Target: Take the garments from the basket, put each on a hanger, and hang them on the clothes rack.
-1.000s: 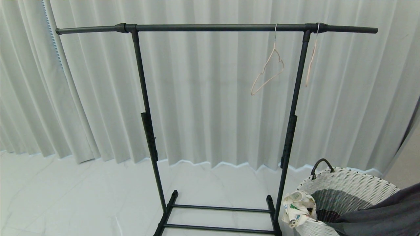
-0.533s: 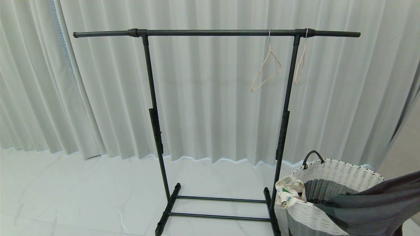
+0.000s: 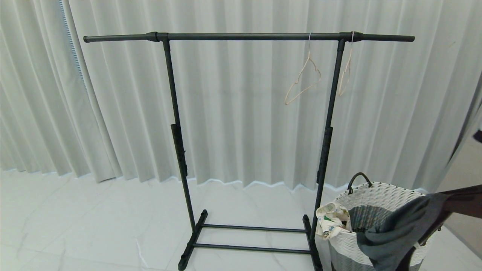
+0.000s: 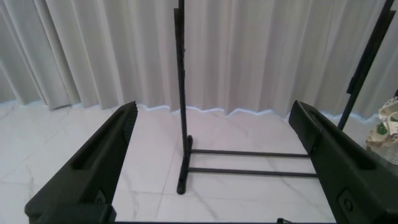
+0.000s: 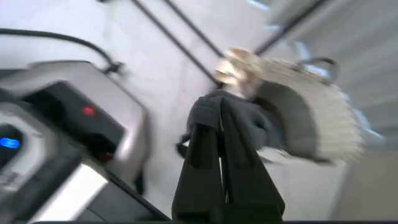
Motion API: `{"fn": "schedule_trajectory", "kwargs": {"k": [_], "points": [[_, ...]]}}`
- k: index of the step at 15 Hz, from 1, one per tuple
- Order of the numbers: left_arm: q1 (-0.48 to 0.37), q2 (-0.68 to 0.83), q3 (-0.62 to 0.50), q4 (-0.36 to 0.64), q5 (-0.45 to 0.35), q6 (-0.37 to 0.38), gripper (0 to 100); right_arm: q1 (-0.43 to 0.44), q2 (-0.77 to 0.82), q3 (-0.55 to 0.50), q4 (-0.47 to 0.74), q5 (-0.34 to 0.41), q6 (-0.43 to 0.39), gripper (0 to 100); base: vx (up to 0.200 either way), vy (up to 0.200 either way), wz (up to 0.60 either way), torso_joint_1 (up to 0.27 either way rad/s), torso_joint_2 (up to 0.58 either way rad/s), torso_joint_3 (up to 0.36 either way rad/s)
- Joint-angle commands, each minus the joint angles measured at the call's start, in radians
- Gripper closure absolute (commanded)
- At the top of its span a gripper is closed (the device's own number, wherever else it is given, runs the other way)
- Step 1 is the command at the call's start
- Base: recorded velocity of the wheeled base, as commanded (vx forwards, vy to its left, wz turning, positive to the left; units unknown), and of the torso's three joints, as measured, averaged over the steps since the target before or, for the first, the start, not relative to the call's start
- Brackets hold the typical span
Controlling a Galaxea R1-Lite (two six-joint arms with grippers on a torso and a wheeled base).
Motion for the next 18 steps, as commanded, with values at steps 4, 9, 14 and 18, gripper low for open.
{"fn": "schedule_trajectory", "kwargs": {"k": [4, 9, 14, 18], "points": [[-0.058, 0.313, -0.393, -0.034, -0.1, -0.056, 0, 0.118, 0.194, 0.017, -0.158, 0.004, 0.126, 100, 0.0, 0.0, 0.0, 0.0, 0.0, 0.0], [-0.392, 1.012, -0.79, -0.062, -0.163, -0.082, 0, 0.116, 0.214, 0.013, -0.249, 0.062, 0.142, 100, 0.0, 0.0, 0.0, 0.0, 0.0, 0.0], [-0.731, 1.494, -0.796, -0.327, -0.161, -0.15, 0, 0.114, 0.21, 0.006, -0.321, 0.062, 0.162, 100, 0.0, 0.0, 0.0, 0.0, 0.0, 0.0], [-0.866, 1.679, -0.796, -0.412, -0.161, -0.178, 0, 0.111, 0.21, 0.006, -0.358, 0.062, 0.171, 100, 0.0, 0.0, 0.0, 0.0, 0.0, 0.0]]}}
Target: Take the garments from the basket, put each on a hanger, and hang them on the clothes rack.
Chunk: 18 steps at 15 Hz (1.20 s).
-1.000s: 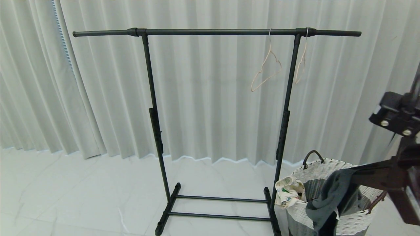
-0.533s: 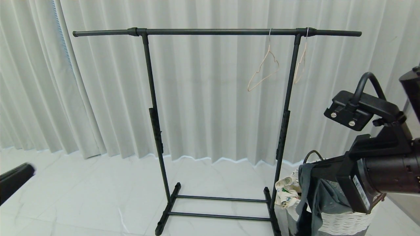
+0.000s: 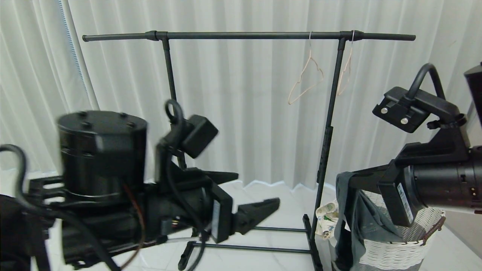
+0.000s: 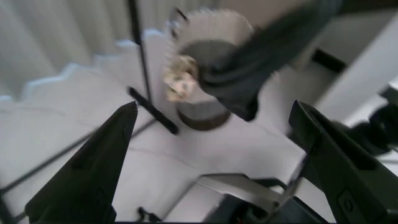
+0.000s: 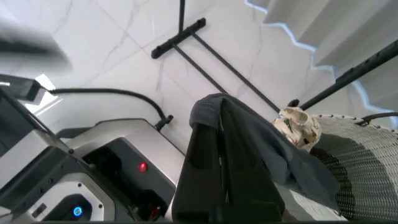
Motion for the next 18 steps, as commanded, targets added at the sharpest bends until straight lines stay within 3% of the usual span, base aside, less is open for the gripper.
{"fn": "schedule_trajectory", "kwargs": {"k": [1, 3, 7, 11, 14, 18], "points": [[-0.11, 0.237, -0.01, -0.079, -0.002, -0.01, 0, 0.0, -0.002, 0.001, -0.005, 0.0, 0.005, 100, 0.0, 0.0, 0.0, 0.0, 0.0, 0.0], [-0.132, 0.301, -0.017, -0.111, -0.007, -0.012, 0, 0.0, -0.004, 0.0, -0.007, 0.0, 0.005, 100, 0.0, 0.0, 0.0, 0.0, 0.0, 0.0], [-0.149, 0.481, -0.086, -0.252, -0.002, -0.085, 0, 0.0, -0.01, -0.016, -0.005, -0.001, 0.007, 100, 0.0, 0.0, 0.0, 0.0, 0.0, 0.0], [-0.149, 0.603, -0.094, -0.41, 0.013, -0.101, 0, -0.002, -0.007, -0.022, -0.007, -0.001, 0.019, 100, 0.0, 0.0, 0.0, 0.0, 0.0, 0.0], [-0.123, 0.686, -0.115, -0.467, 0.044, -0.102, 0, -0.002, -0.008, -0.022, -0.007, -0.001, 0.019, 100, 0.0, 0.0, 0.0, 0.0, 0.0, 0.0], [-0.118, 0.786, -0.249, -0.48, 0.047, -0.139, 0, -0.002, -0.008, -0.022, -0.008, -0.003, 0.021, 100, 0.0, 0.0, 0.0, 0.0, 0.0, 0.0]]}}
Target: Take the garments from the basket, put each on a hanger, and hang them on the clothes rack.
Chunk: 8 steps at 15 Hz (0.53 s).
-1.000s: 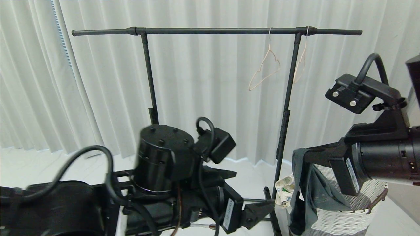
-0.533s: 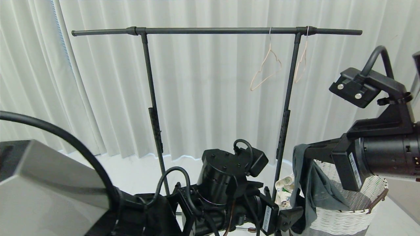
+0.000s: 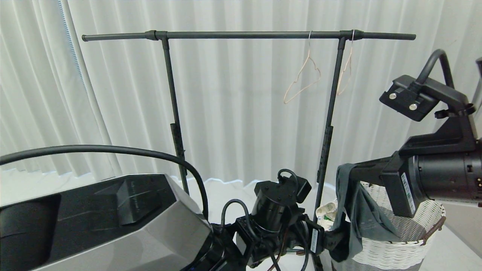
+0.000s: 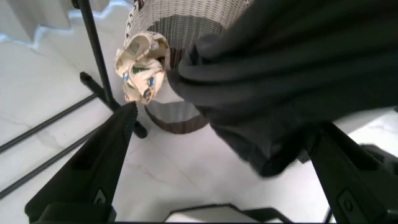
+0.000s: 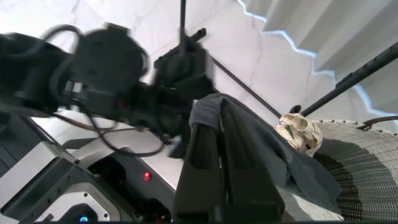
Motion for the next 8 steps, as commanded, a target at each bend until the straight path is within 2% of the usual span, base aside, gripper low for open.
{"fn": "schedule_trajectory", "kwargs": {"k": [1, 3, 6, 7, 8], "points": [[0.003, 0.063, -0.04, 0.0, 0.004, -0.002, 0, 0.001, -0.002, 0.0, 0.0, -0.001, 0.0, 100, 0.0, 0.0, 0.0, 0.0, 0.0, 0.0], [0.003, 0.079, -0.041, 0.0, 0.043, -0.002, 0, 0.001, -0.004, 0.0, 0.0, -0.002, -0.001, 100, 0.0, 0.0, 0.0, 0.0, 0.0, 0.0], [0.003, 0.079, -0.04, 0.0, 0.05, -0.002, 0, 0.001, -0.004, 0.0, 0.0, -0.001, 0.0, 100, 0.0, 0.0, 0.0, 0.0, 0.0, 0.0], [0.003, 0.079, -0.038, 0.0, 0.052, -0.002, 100, 0.001, -0.004, 0.0, 0.0, -0.002, 0.0, 100, 0.0, 0.0, 0.0, 0.0, 0.0, 0.0], [0.0, 0.072, -0.035, -0.001, 0.055, -0.005, 100, -0.006, -0.004, 0.002, 0.0, -0.002, 0.0, 100, 0.0, 0.0, 0.0, 0.0, 0.0, 0.0]]}}
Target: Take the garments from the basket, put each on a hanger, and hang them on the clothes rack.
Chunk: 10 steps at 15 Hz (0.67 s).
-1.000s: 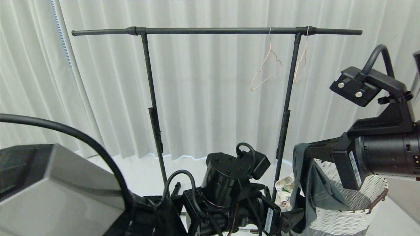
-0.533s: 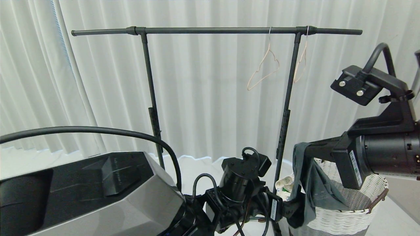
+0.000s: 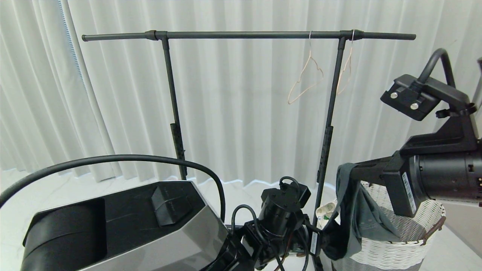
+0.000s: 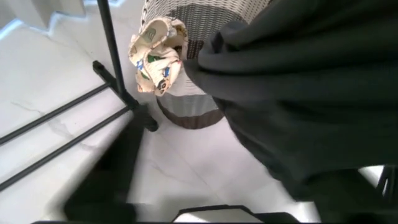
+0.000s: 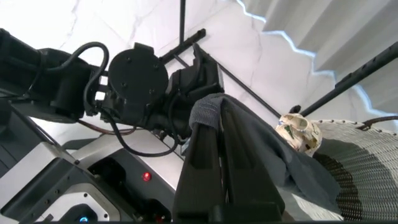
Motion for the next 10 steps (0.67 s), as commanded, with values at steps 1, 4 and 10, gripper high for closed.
{"fn": "schedule_trajectory", "kwargs": {"k": [1, 4, 10], "points": [[-0.01, -0.019, 0.005, -0.001, 0.018, -0.001, 100, -0.02, -0.003, 0.003, 0.002, -0.002, 0.0, 100, 0.0, 0.0, 0.0, 0.0, 0.0, 0.0], [-0.044, -0.154, 0.052, -0.001, 0.079, -0.047, 100, -0.097, -0.001, 0.002, 0.0, 0.001, -0.008, 100, 0.0, 0.0, 0.0, 0.0, 0.0, 0.0], [-0.059, -0.554, 0.068, 0.078, 0.056, -0.173, 100, -0.187, -0.001, -0.053, -0.104, 0.004, -0.019, 100, 0.0, 0.0, 0.0, 0.0, 0.0, 0.0]]}}
